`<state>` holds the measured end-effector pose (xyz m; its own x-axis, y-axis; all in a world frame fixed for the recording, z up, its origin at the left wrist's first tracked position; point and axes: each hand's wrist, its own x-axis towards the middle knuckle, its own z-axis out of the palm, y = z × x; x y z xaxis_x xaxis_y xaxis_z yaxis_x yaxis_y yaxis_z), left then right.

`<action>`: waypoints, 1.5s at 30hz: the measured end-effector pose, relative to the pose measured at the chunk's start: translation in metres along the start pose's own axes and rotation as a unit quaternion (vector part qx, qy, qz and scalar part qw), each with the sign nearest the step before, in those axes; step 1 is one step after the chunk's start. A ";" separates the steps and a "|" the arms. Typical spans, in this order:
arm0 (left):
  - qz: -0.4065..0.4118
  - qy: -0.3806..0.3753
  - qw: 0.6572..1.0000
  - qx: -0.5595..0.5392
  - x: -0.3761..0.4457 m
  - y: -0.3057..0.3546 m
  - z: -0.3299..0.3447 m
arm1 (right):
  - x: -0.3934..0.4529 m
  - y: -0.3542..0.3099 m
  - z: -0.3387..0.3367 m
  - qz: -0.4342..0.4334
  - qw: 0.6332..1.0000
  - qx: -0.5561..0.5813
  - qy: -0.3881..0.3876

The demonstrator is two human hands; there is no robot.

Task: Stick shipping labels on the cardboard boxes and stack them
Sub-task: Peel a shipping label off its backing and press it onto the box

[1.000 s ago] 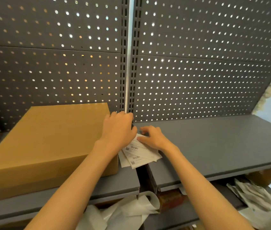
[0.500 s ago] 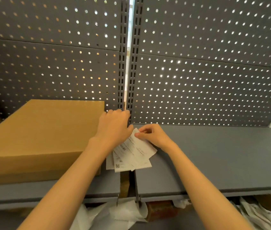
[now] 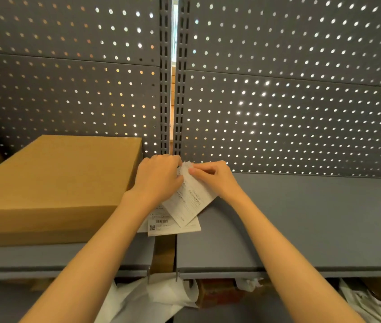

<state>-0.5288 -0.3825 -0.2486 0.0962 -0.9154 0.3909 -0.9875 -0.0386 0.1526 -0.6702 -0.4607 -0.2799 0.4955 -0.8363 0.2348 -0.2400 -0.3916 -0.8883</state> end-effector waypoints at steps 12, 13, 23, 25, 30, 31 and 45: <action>-0.041 0.030 0.994 -0.098 0.003 0.000 -0.005 | -0.004 -0.010 0.003 -0.028 0.998 0.011 0.048; -0.048 0.030 0.992 -0.111 0.004 -0.001 -0.006 | -0.004 -0.010 0.003 -0.028 0.998 0.019 0.049; -0.077 0.038 0.979 -0.187 0.008 -0.009 -0.014 | -0.006 -0.016 -0.007 -0.043 0.995 0.014 0.091; -0.075 0.037 0.975 -0.205 0.007 -0.010 -0.014 | -0.007 -0.021 -0.007 -0.044 0.996 0.025 0.071; -0.090 0.071 0.949 -0.294 0.009 -0.014 -0.016 | -0.008 -0.022 -0.004 0.006 0.995 0.071 0.064; -0.098 0.084 0.943 -0.306 0.010 -0.015 -0.017 | -0.008 -0.019 -0.004 0.023 0.993 0.095 0.069; -0.198 0.150 0.901 -0.356 0.016 -0.028 -0.019 | -0.021 -0.014 -0.011 0.046 0.985 0.153 -0.061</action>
<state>-0.4967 -0.3883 -0.2290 0.5583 -0.7323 0.3899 -0.5490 0.0263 0.8354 -0.6867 -0.4418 -0.2680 0.5845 -0.8033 0.1143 -0.0352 -0.1659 -0.9855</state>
